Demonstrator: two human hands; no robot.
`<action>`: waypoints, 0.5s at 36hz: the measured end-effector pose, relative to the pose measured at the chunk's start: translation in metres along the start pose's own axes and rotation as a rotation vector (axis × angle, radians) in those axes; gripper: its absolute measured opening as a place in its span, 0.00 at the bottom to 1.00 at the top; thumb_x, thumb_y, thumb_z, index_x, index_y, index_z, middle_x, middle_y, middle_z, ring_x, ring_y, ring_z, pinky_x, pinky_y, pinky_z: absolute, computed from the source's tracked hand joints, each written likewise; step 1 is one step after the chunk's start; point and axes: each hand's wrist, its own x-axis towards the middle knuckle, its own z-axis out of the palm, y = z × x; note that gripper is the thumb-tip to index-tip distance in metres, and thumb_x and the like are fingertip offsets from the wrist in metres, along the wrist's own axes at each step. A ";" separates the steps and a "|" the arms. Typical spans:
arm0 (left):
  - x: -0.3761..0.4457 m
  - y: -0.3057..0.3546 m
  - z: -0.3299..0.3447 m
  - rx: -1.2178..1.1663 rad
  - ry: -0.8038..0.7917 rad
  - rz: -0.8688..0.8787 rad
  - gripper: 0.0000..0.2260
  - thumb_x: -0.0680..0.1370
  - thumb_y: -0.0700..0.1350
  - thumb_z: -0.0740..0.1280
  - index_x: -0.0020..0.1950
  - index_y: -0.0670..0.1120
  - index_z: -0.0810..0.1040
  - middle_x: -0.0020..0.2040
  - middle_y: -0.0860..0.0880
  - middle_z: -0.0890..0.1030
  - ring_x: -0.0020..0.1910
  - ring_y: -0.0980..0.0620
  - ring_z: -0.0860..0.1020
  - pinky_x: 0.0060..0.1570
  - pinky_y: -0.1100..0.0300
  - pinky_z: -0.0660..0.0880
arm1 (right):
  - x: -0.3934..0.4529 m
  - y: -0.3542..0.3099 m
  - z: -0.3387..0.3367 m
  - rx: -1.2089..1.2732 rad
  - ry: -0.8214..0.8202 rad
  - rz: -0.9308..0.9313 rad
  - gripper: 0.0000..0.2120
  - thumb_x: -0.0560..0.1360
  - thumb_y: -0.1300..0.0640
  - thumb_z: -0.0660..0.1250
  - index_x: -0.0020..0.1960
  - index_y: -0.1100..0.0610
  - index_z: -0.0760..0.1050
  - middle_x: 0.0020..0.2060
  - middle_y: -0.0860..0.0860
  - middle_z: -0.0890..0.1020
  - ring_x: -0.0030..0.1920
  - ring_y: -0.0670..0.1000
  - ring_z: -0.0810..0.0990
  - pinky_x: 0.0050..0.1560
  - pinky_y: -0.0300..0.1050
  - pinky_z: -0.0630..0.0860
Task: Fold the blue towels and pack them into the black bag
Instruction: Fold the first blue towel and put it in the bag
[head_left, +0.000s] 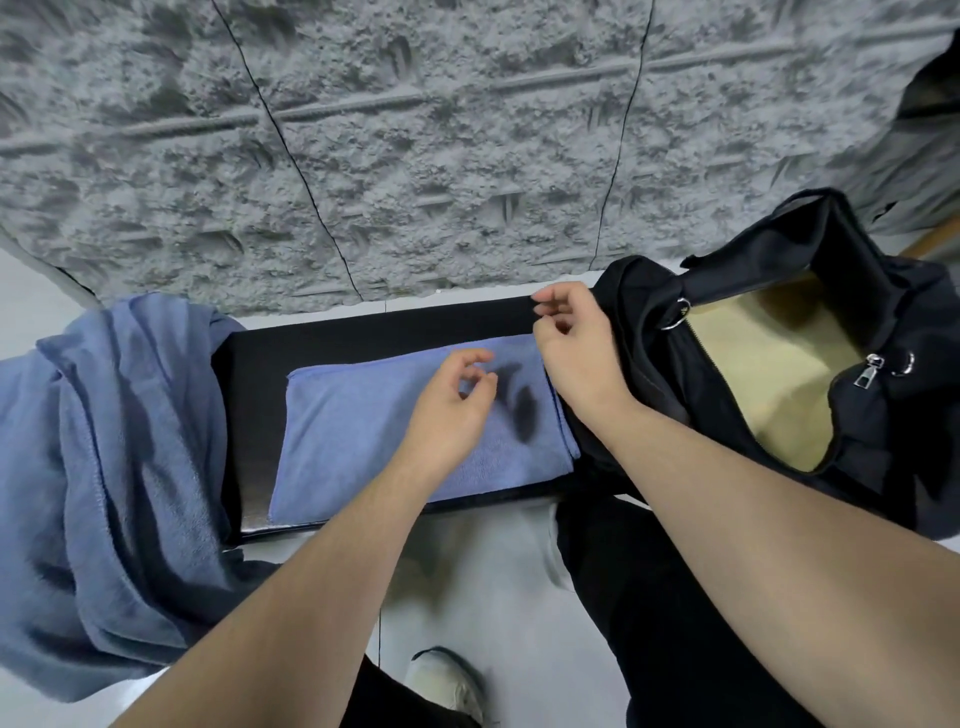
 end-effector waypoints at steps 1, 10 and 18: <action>-0.001 -0.002 -0.002 0.072 0.007 0.010 0.08 0.81 0.44 0.63 0.52 0.59 0.73 0.42 0.58 0.75 0.30 0.61 0.71 0.35 0.65 0.70 | 0.000 0.000 0.002 -0.052 -0.050 -0.040 0.13 0.74 0.72 0.60 0.53 0.59 0.76 0.50 0.54 0.79 0.48 0.47 0.76 0.49 0.29 0.71; -0.017 -0.017 -0.048 0.611 -0.013 -0.109 0.04 0.79 0.50 0.64 0.51 0.54 0.70 0.34 0.54 0.74 0.37 0.50 0.75 0.35 0.56 0.69 | 0.002 0.002 0.019 -0.798 -0.593 -0.281 0.20 0.77 0.58 0.63 0.69 0.51 0.74 0.63 0.48 0.79 0.66 0.52 0.71 0.68 0.50 0.67; -0.041 -0.014 -0.078 0.802 -0.123 -0.123 0.13 0.76 0.60 0.65 0.56 0.58 0.67 0.35 0.52 0.76 0.38 0.49 0.78 0.38 0.54 0.72 | 0.005 0.005 0.025 -1.152 -0.852 -0.291 0.23 0.84 0.45 0.51 0.79 0.40 0.55 0.80 0.47 0.54 0.78 0.55 0.54 0.76 0.54 0.49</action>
